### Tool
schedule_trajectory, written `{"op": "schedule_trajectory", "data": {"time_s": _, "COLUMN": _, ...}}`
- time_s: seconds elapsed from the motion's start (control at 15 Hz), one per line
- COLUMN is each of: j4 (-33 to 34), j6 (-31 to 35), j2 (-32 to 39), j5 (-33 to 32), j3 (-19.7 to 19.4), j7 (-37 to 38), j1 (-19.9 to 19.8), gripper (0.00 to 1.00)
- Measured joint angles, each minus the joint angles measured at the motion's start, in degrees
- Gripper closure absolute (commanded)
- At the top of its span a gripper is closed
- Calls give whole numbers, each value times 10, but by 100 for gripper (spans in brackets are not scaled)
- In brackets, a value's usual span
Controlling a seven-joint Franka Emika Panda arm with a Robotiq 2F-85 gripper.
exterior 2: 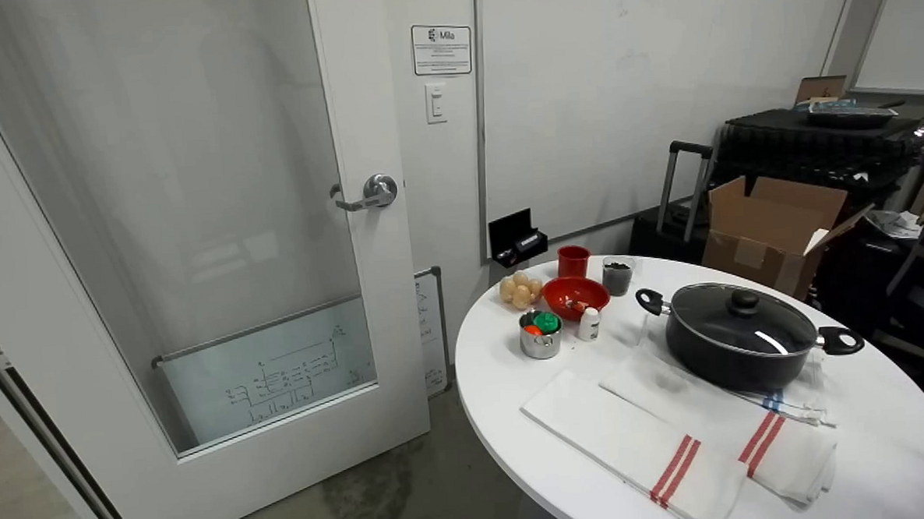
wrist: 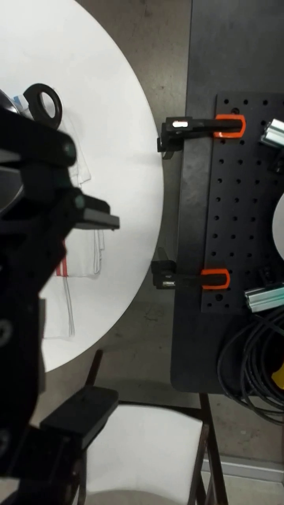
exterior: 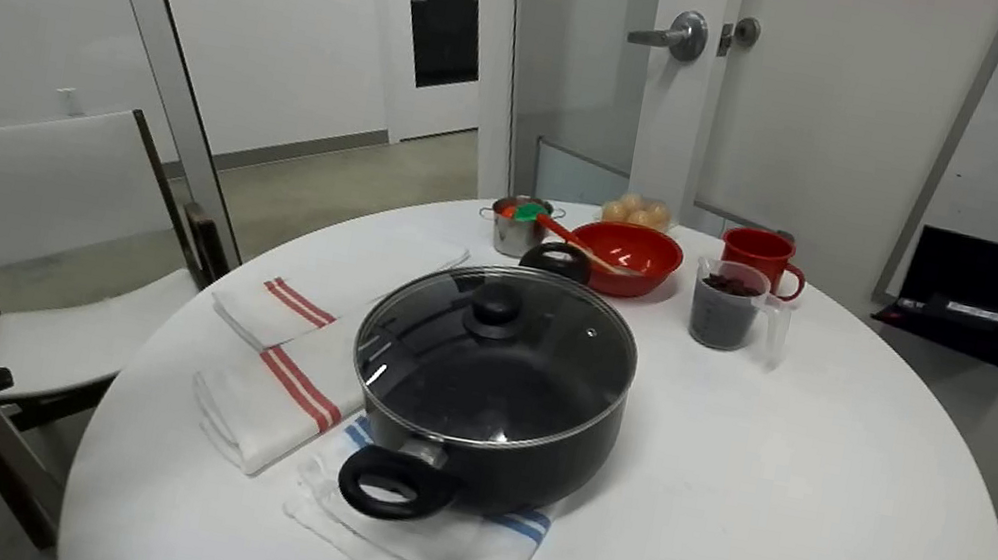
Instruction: Remove the glass lid from the pot.
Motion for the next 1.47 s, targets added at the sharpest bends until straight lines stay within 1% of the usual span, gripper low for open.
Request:
{"op": "schedule_trajectory", "data": {"time_s": 0.33, "j4": 26, "j6": 83, "j2": 109, "j5": -64, "j3": 1, "j7": 1, "j1": -27, "gripper": 0}}
{"op": "schedule_trajectory", "data": {"time_s": 0.6, "j4": 75, "j6": 145, "j2": 224, "j5": -111, "j3": 1, "j7": 3, "j1": -42, "gripper": 0}}
{"op": "schedule_trajectory", "data": {"time_s": 1.0, "j4": 187, "j6": 215, "j2": 411, "j5": -177, "j3": -7, "j7": 7, "j1": -64, "gripper": 0}}
{"op": "schedule_trajectory", "data": {"time_s": 1.2, "j4": 249, "j6": 233, "j2": 492, "j5": -187, "j3": -13, "j7": 7, "j1": -66, "gripper": 0}}
{"op": "schedule_trajectory", "data": {"time_s": 1.47, "j4": 337, "j6": 242, "j2": 586, "j5": -187, "j3": -19, "j7": 5, "j1": -67, "gripper": 0}}
